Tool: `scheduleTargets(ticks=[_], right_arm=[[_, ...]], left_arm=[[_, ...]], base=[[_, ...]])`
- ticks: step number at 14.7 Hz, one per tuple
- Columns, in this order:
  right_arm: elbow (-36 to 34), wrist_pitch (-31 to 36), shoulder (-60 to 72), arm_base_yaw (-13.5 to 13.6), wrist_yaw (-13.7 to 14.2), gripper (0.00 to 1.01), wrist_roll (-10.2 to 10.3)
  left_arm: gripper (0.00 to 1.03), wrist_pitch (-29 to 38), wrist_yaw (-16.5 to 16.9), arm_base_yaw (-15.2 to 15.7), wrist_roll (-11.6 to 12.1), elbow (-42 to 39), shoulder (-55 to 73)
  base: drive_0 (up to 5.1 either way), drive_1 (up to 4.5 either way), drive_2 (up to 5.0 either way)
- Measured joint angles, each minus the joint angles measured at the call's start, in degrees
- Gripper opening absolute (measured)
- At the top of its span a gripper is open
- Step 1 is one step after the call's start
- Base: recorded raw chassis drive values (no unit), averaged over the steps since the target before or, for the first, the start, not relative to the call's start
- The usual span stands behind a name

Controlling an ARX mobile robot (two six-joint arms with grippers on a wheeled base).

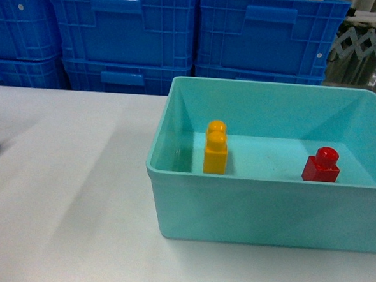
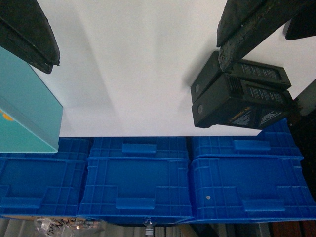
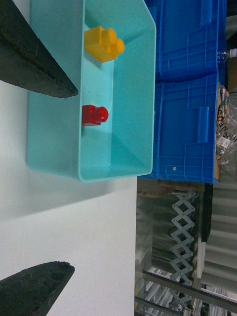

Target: Pick red block from blue box to shelf

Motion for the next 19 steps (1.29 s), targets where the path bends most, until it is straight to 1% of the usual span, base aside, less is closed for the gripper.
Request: scheduleTargets(ticks=[19], right_arm=[[0.0, 0.0, 0.0, 0.0, 0.02, 0.98, 0.0]], left_arm=[[0.98, 0.0, 0.0, 0.0, 0.0, 0.0, 0.0]], base=[[0.0, 0.0, 0.0]])
